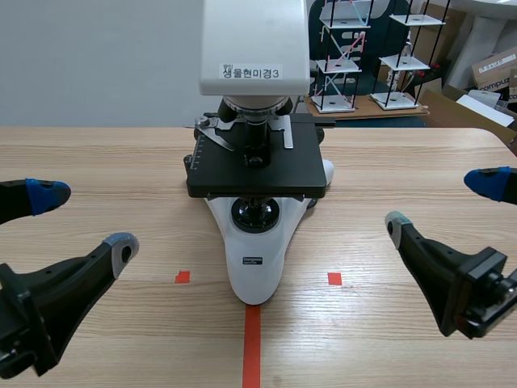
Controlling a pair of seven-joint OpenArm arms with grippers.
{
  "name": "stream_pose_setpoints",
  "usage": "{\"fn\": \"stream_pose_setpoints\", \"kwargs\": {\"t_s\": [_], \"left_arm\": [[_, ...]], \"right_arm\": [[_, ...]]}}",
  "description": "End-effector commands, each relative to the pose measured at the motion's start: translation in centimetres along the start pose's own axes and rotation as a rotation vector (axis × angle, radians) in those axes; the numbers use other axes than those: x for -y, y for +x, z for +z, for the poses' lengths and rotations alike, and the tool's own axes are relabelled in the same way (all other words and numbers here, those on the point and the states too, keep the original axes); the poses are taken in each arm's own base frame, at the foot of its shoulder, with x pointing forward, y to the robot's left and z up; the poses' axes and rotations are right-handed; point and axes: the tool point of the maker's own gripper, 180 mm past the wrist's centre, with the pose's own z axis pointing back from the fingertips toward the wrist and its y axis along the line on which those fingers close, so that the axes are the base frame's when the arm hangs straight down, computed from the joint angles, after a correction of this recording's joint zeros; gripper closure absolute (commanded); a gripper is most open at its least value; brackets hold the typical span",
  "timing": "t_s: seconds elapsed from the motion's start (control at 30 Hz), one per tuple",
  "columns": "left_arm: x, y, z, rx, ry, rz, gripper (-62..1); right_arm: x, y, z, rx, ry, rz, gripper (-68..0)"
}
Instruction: Point at the revolving nosepiece
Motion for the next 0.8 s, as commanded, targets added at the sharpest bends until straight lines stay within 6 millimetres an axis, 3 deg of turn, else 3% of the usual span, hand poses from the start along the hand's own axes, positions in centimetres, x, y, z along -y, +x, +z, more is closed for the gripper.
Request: {"fn": "stream_pose_setpoints", "kwargs": {"t_s": [0.0,0.2,0.47,0.77], "left_arm": [[0.0,0.9,-0.1,0.034,0.001,0.002,-58.1],[0.0,0.9,-0.1,0.034,0.001,0.002,-58.1],[0.0,0.9,-0.1,0.034,0.001,0.002,-58.1],[0.0,0.9,-0.1,0.034,0.001,0.002,-58.1]], "right_arm": [[0.3,1.2,0.0,0.035,-0.006,0.012,-62.5],[0.3,1.2,0.0,0.036,-0.005,0.011,-62.1],[0.3,1.4,-0.1,0.046,-0.006,0.012,-54.9],[0.8,2.6,-0.6,0.095,-0.015,0.037,-37.0]]}}
